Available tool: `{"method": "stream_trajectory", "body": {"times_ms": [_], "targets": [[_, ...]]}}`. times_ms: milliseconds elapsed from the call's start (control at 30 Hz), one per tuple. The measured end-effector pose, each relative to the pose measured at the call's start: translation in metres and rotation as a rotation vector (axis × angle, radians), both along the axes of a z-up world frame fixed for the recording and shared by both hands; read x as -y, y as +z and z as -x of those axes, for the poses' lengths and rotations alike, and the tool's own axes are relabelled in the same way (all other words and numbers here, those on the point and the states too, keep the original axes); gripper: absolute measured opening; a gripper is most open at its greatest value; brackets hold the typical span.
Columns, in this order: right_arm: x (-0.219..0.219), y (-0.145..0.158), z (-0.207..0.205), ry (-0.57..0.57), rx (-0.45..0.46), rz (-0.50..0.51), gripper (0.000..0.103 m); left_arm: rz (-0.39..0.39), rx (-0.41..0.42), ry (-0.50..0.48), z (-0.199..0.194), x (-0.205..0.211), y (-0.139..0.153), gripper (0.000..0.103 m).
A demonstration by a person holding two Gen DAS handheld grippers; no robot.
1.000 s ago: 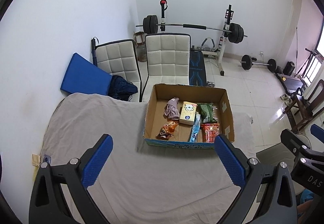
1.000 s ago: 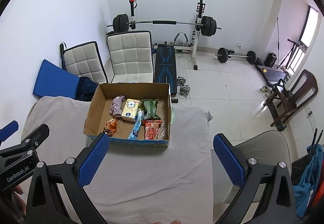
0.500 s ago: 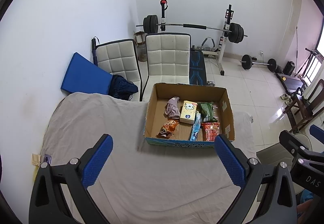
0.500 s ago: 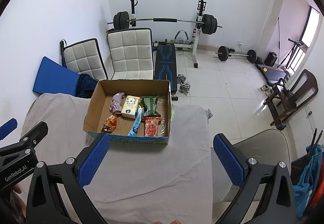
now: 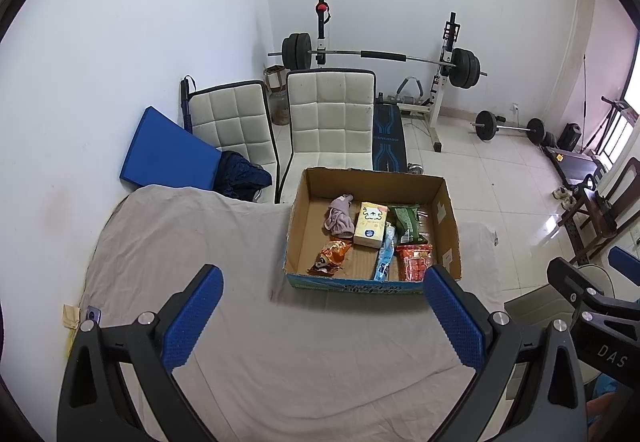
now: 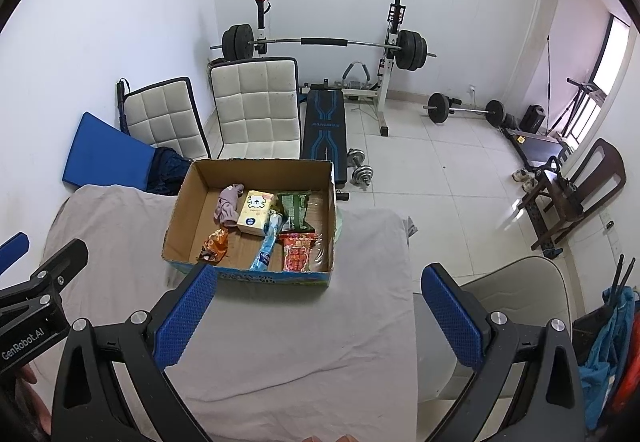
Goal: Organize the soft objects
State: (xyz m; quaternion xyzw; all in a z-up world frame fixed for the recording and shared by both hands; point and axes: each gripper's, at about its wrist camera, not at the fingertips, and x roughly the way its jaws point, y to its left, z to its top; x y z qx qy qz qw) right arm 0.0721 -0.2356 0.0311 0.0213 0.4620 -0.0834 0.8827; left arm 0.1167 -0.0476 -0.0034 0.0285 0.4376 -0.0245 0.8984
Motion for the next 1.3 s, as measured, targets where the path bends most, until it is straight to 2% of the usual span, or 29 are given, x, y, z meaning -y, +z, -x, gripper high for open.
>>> {"method": "stream_trajectory", "body": {"times_ms": [1300], "targets": [[0.0007,0.0,-0.0047,0.0,0.004,0.01,0.103,-0.003,0.005,-0.012,-0.0037,-0.0068,0.0021,0.103]]}}
